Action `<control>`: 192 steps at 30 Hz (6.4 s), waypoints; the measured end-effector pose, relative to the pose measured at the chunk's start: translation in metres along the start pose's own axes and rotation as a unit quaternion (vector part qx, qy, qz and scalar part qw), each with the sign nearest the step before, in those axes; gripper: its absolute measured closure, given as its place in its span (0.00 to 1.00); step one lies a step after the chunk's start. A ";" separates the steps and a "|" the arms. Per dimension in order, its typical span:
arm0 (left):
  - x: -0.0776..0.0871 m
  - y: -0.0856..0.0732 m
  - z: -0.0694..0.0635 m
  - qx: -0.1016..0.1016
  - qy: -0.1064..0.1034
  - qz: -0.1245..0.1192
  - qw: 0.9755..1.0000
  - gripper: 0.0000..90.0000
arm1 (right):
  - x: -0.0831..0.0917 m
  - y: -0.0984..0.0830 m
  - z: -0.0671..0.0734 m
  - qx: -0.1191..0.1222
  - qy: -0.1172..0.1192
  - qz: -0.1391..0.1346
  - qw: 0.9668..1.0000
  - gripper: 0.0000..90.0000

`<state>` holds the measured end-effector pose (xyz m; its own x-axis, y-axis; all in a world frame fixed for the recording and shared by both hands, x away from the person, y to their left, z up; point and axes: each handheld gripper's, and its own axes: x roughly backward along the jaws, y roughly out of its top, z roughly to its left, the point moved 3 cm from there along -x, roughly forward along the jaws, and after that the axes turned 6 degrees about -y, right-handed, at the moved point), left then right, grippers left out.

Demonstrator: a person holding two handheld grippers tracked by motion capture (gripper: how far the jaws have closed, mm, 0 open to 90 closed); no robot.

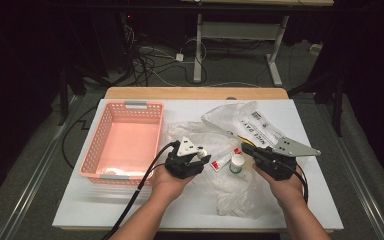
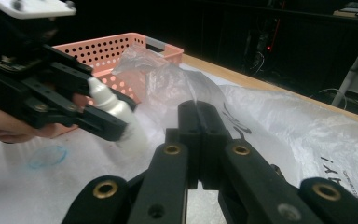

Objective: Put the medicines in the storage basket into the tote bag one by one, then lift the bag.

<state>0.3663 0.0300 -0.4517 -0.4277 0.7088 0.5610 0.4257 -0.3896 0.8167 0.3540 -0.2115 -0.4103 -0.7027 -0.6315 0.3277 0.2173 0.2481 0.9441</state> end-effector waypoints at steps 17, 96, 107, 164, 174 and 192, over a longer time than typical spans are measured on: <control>-0.069 0.023 0.012 -0.008 0.015 0.013 1.000 0.64 | 0.000 0.001 -0.003 -0.005 -0.001 -0.005 1.000 1.00; -0.035 -0.056 -0.004 0.002 -0.023 0.118 0.993 0.36 | -0.004 -0.008 -0.002 -0.002 -0.006 0.018 1.000 1.00; -0.036 -0.054 -0.004 0.004 -0.029 0.100 0.995 0.95 | -0.006 -0.009 -0.001 -0.002 -0.005 0.022 1.000 1.00; 0.029 -0.015 -0.021 -0.046 0.025 -0.170 0.984 0.98 | 0.001 -0.004 -0.005 -0.013 -0.040 -0.028 0.999 1.00; 0.056 0.053 -0.016 -0.089 0.065 -0.253 0.961 0.98 | 0.005 0.035 -0.007 -0.018 -0.061 -0.084 0.994 1.00; 0.066 0.162 -0.020 -0.137 0.072 -0.326 0.933 0.98 | 0.017 0.109 -0.037 -0.031 -0.128 -0.191 0.973 1.00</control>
<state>0.3914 0.0023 -0.2790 -0.6362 0.7683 -0.0703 -0.1728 -0.0531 0.9835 0.3906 -0.2227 -0.3006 -0.8843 -0.4631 -0.0602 -0.0581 -0.0189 0.9981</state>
